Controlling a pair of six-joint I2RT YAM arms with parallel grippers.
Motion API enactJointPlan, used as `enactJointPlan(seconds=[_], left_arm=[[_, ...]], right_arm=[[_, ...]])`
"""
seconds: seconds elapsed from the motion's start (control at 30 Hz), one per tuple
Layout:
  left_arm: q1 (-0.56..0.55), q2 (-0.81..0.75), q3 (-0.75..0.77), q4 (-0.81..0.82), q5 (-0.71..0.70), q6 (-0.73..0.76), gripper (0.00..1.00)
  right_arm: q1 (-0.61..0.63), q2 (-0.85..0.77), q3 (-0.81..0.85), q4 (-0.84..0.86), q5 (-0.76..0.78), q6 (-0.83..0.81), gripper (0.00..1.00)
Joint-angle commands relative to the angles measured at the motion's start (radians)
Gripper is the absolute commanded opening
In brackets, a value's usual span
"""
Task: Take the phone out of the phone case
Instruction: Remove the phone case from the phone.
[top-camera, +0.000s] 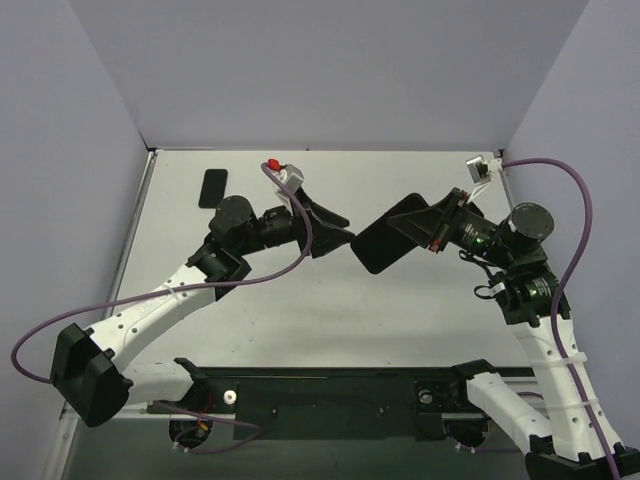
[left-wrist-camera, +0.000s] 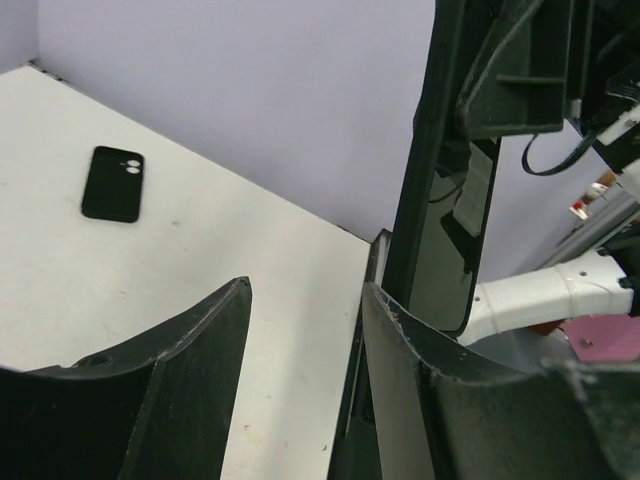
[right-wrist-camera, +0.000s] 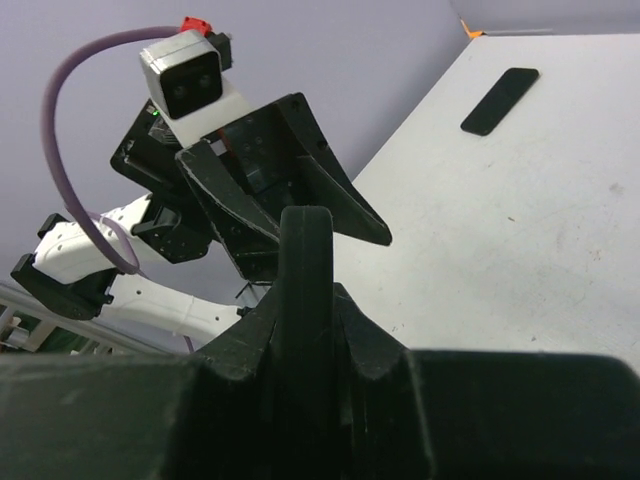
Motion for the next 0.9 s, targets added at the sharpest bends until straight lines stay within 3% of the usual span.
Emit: enactJointPlan(seconds=[0.0,0.13,0.27,0.33,0.43,0.57,0.7,0.87], left_arm=[[-0.001,0.009,0.023,0.177,0.155,-0.08,0.59],[-0.002,0.031,0.024,0.284,0.255,-0.172,0.58],[-0.015,0.011,-0.003,0.364,0.267,-0.195,0.58],[-0.021,-0.027,-0.023,0.326,0.201,-0.159,0.56],[-0.018,-0.116,-0.059,0.173,-0.094,-0.114,0.55],[-0.018,-0.231,-0.077,-0.05,-0.297,-0.155,0.56],[-0.018,-0.3,-0.101,-0.059,-0.353,-0.321,0.7],[-0.019,-0.285,-0.109,-0.013,-0.319,-0.47,0.74]], right_arm=[[-0.006,0.002,0.113,0.036,-0.013,-0.028,0.0],[-0.008,0.013,0.136,0.035,-0.024,-0.02,0.0],[-0.006,0.004,0.118,0.059,-0.023,0.007,0.0],[-0.006,-0.015,0.107,0.064,-0.014,0.006,0.0],[-0.005,-0.031,0.107,0.059,0.005,0.018,0.0],[0.001,-0.031,0.13,-0.04,0.158,0.03,0.0],[0.027,-0.033,0.081,0.085,0.183,0.128,0.0],[0.095,0.03,0.041,0.332,0.174,0.308,0.0]])
